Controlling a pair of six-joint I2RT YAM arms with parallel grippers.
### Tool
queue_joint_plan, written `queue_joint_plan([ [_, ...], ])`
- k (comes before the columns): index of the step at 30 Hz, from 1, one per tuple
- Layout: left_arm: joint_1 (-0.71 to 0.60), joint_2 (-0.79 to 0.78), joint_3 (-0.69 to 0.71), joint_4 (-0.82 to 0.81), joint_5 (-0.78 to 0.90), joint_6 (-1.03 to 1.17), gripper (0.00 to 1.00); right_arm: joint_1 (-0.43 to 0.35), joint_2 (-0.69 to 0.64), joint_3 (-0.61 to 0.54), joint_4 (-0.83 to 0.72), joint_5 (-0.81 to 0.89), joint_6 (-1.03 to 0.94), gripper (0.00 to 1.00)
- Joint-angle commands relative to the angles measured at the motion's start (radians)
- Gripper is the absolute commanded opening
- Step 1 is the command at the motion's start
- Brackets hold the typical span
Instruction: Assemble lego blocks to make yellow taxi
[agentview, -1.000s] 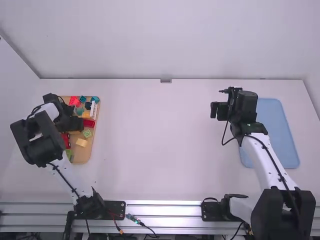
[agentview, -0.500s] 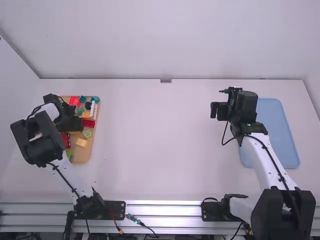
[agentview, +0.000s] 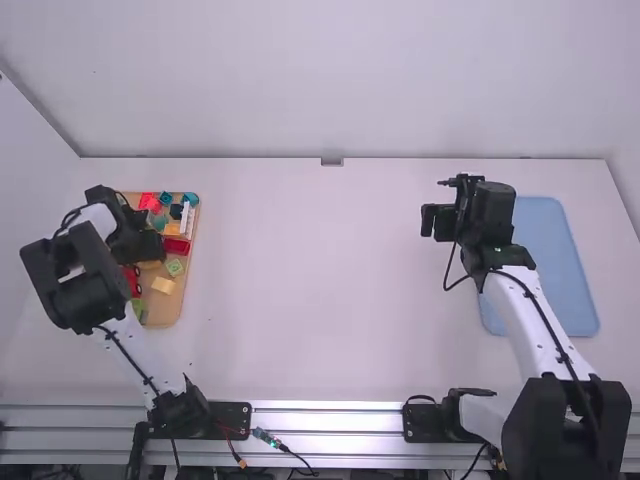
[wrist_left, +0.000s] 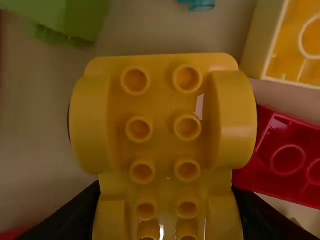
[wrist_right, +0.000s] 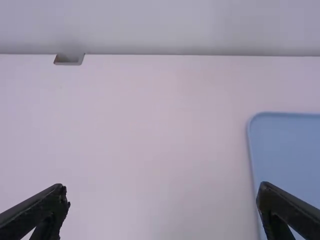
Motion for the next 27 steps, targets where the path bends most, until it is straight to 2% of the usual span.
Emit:
queue_joint_plan([
  [1,-0.009,0.004,0.050,-0.019,0.008,-0.037,0.25,0.000,0.001,0.026,0.001,0.005,-0.020,0.99],
  [3,-0.009,-0.001,0.083,-0.052,0.009,-0.042,0.27,-0.001,0.001,0.026,0.001,0.005,-0.019,0.99],
  [5,-0.009,-0.011,0.112,-0.083,0.008,-0.057,0.02,-0.001,0.001,0.026,0.002,0.004,-0.019,0.99],
  [11,-0.024,-0.060,0.159,-0.154,0.049,-0.052,0.02,-0.001,0.001,0.026,0.006,0.005,-0.019,0.99],
  [15,-0.081,-0.115,0.151,-0.179,0.064,-0.008,0.02,-0.001,0.001,0.026,0.013,0.004,-0.019,0.99],
  [22,-0.324,-0.266,0.015,-0.056,0.062,0.083,0.02,-0.001,0.001,0.026,0.021,0.005,-0.019,0.99],
  [27,-0.563,-0.358,-0.077,-0.083,0.065,0.253,0.02,0.000,0.001,0.027,0.024,0.005,-0.019,0.99],
])
